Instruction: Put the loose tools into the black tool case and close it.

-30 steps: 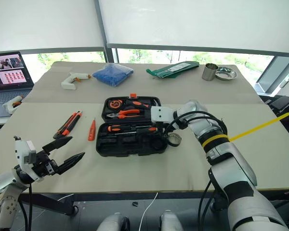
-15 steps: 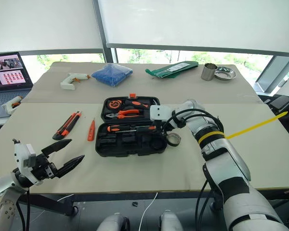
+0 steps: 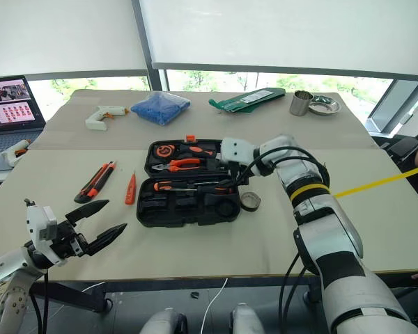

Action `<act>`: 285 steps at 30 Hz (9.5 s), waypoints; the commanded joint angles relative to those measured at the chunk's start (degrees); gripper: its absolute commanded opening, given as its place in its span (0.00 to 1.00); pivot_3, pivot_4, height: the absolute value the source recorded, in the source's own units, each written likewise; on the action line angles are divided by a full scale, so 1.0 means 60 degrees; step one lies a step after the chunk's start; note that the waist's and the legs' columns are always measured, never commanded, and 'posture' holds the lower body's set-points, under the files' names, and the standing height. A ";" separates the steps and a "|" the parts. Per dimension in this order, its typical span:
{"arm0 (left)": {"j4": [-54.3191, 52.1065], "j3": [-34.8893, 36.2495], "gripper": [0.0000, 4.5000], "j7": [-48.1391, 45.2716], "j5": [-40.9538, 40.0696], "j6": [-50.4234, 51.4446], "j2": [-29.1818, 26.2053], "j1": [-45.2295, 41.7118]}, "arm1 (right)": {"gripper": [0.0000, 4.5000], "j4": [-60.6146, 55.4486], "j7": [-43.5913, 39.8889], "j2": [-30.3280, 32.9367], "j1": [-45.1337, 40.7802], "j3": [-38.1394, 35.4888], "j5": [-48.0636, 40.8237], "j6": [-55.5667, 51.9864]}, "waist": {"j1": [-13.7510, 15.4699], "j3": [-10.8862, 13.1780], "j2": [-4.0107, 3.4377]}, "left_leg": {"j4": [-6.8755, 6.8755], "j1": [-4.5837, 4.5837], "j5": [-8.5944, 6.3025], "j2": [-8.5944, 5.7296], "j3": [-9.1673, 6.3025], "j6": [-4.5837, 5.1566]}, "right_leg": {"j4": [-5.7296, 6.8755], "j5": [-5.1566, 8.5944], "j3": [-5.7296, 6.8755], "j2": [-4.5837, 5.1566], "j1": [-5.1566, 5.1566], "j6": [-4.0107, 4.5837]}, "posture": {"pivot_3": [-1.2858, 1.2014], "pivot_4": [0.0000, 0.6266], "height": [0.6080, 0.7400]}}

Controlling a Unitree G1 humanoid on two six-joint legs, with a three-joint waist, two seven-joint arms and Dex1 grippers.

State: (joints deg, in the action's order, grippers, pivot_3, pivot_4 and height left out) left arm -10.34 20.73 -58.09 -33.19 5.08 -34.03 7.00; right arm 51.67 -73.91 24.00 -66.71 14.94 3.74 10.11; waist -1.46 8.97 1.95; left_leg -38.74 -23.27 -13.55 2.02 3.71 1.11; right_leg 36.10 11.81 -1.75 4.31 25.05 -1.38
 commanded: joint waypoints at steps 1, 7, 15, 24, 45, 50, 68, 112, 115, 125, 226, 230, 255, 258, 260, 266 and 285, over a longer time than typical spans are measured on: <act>-0.0112 -0.0101 1.00 -0.0021 -0.0011 -0.0196 0.0019 -0.0200 | 0.47 -0.0477 0.0041 -0.0373 0.0059 -0.0470 -0.0595 -0.0443 | -0.0009 0.0000 0.0000 | 0.0000 0.0002 0.0000 0.0000 0.0000 0.0000 | 0.0000 0.0000 0.0000 0.0000 -0.0001 0.0000 | 0.52 0.24 1.00; 0.0000 -0.0218 1.00 0.0023 -0.0087 -0.0087 0.0040 -0.0489 | 0.02 -0.0017 0.1526 -0.1204 0.0735 -0.0390 -0.0163 -0.0046 | -0.0102 0.0000 0.0000 | 0.0001 0.0001 0.0000 -0.0001 -0.0001 -0.0001 | 0.0008 -0.0001 0.0000 0.0000 -0.0001 0.0002 | 0.52 0.24 1.00; 0.0050 -0.0283 1.00 0.0242 -0.0249 0.0174 0.0123 -0.0914 | 0.00 0.0788 0.2070 -0.1692 0.1176 -0.0002 0.0462 0.0104 | -0.0160 0.0000 -0.0001 | 0.0000 -0.0003 0.0001 -0.0009 -0.0003 -0.0001 | 0.0005 -0.0005 -0.0001 0.0005 0.0000 -0.0006 | 0.52 0.24 1.00; -0.0044 -0.0344 1.00 0.0353 -0.0271 0.0264 0.0198 -0.0895 | 0.00 0.1276 0.2470 -0.1979 0.1406 0.0689 0.1278 0.0275 | -0.0197 -0.0004 -0.0002 | 0.0002 0.0019 0.0000 -0.0007 -0.0010 -0.0001 | 0.0008 -0.0005 -0.0002 0.0002 -0.0017 -0.0005 | 0.52 0.24 1.00; 0.0794 0.1610 1.00 0.1471 -0.0022 0.0009 0.0158 0.0725 | 0.71 -0.5647 0.0909 -0.0551 0.4227 -0.2374 -0.3387 -0.0366 | -0.0187 -0.0005 0.0005 | 0.0099 0.0065 -0.0013 0.0003 -0.0060 -0.0021 | -0.0030 0.0012 -0.0015 0.0013 -0.0035 0.0003 | 0.52 0.24 1.00; 0.1145 0.2966 1.00 0.3262 0.0290 0.1481 -0.0143 0.1892 | 0.99 -0.7883 0.0755 0.0560 0.7009 -0.3406 -0.4541 -0.0724 | -0.0073 -0.0005 0.0008 | 0.0100 0.0055 -0.0014 -0.0001 -0.0053 -0.0023 | -0.0042 0.0018 -0.0014 0.0019 -0.0026 -0.0004 | 0.52 0.24 1.00; -0.1180 0.1389 1.00 0.8369 -0.1714 0.9617 -0.0465 -0.3086 | 0.99 -0.9633 0.1900 0.1869 0.7121 -0.3498 -0.5177 -0.2676 | 0.0142 0.0009 0.0058 | 0.0094 0.0077 0.0061 -0.0020 -0.0030 -0.0090 | -0.0012 0.0022 -0.0020 -0.0013 -0.0048 -0.0043 | 0.52 0.24 1.00; 0.2345 -0.1536 0.10 0.8920 0.2494 0.8475 0.2612 -0.5538 | 1.00 -1.0399 0.1341 0.2393 0.5686 -0.3276 -0.5966 -0.4375 | 0.0335 -0.0004 0.0043 | 0.0073 0.0135 0.0037 -0.0056 -0.0048 -0.0090 | -0.0044 0.0003 -0.0004 0.0005 -0.0153 -0.0034 | 0.52 0.24 1.00; 0.2189 -0.1657 0.10 0.8384 0.2567 0.7850 0.2330 -0.5285 | 1.00 -1.0448 0.1338 0.2409 0.5768 -0.3246 -0.5931 -0.4384 | 0.0340 -0.0004 0.0043 | 0.0073 0.0135 0.0037 -0.0055 -0.0048 -0.0090 | -0.0043 0.0003 -0.0003 0.0005 -0.0152 -0.0033 | 0.52 0.24 1.00; 0.2100 -0.1534 0.10 0.2137 0.1543 0.2832 0.0303 -0.4942 | 1.00 -1.0911 0.1427 0.2983 0.6317 -0.3873 -0.6257 -0.4792 | 0.0330 0.0010 0.0066 | 0.0067 0.0040 0.0038 -0.0036 -0.0044 -0.0091 | -0.0056 -0.0002 0.0018 -0.0005 -0.0071 -0.0019 | 0.52 0.24 1.00; 0.7405 -0.5055 0.00 -0.2139 0.4922 -0.1396 0.0272 -0.7280 | 1.00 -1.1552 0.1884 0.3522 0.7893 -0.3749 -0.6590 -0.5483 | 0.0149 0.0006 0.0059 | -0.0055 0.0064 -0.0020 -0.0031 -0.0034 0.0010 | -0.0025 0.0016 -0.0002 -0.0016 -0.0134 -0.0063 | 0.52 0.24 1.00; 0.7418 -0.5191 0.00 -0.2143 0.5083 -0.1518 0.0157 -0.7181 | 1.00 -1.1514 0.1865 0.3503 0.7928 -0.3725 -0.6575 -0.5428 | 0.0149 0.0004 0.0056 | -0.0055 0.0067 -0.0020 -0.0031 -0.0033 0.0009 | -0.0023 0.0016 -0.0004 -0.0016 -0.0135 -0.0062 | 0.52 0.24 1.00; 0.2550 0.3653 1.00 0.3278 0.0727 0.0937 0.0207 0.1102 | 1.00 -1.1238 0.2087 0.1011 0.9351 -0.3730 -0.6538 -0.2897 | 0.0186 -0.0001 0.0060 | -0.0027 0.0082 -0.0028 0.0002 -0.0057 0.0007 | -0.0038 0.0017 -0.0021 0.0020 -0.0118 -0.0065 | 0.52 0.24 1.00; 0.2790 0.3782 1.00 0.3105 0.0446 0.0974 0.0154 0.1087 | 1.00 -1.1546 0.2303 0.0680 0.9508 -0.3619 -0.6484 -0.2731 | 0.0192 -0.0001 0.0060 | -0.0025 0.0086 -0.0030 0.0006 -0.0047 0.0004 | -0.0038 0.0023 -0.0019 0.0019 -0.0115 -0.0057 | 0.52 0.24 1.00; 0.2839 0.3676 1.00 0.2882 0.0089 0.1337 -0.0029 0.0795 | 1.00 -1.1638 0.2439 0.0496 0.9460 -0.3541 -0.6418 -0.2623 | 0.0230 -0.0001 0.0060 | -0.0026 0.0085 -0.0030 0.0004 -0.0046 0.0003 | -0.0038 0.0040 -0.0018 0.0021 -0.0114 -0.0028 | 0.52 0.24 1.00; 0.3470 0.2222 1.00 0.3246 0.0525 0.3312 -0.1514 -0.1356 | 1.00 -1.1687 0.2615 0.0524 0.9117 -0.3365 -0.6285 -0.2711 | 0.0298 -0.0005 0.0068 | -0.0026 0.0083 -0.0018 0.0005 -0.0008 -0.0017 | -0.0036 0.0044 0.0006 0.0016 -0.0115 -0.0016 | 0.52 0.24 1.00; 1.1025 -0.3155 1.00 0.3379 0.4327 0.4433 -0.1396 -0.9819 | 1.00 -1.2240 0.2858 0.0912 0.8537 -0.3097 -0.6610 -0.3428 | 0.0099 -0.0003 0.0087 | -0.0021 0.0034 -0.0018 -0.0027 -0.0031 -0.0024 | -0.0043 0.0012 0.0036 -0.0014 -0.0104 -0.0050 | 0.52 0.24 1.00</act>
State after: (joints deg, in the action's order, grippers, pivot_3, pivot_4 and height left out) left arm 52.82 3.20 -36.53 -9.52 32.77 -42.09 -50.42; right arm -18.97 -57.23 28.75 -14.71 -2.66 -34.66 -10.12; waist -0.86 8.96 2.48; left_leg -38.86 -23.08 -13.66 1.85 3.53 0.97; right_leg 35.84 11.89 -1.53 4.22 24.44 -1.68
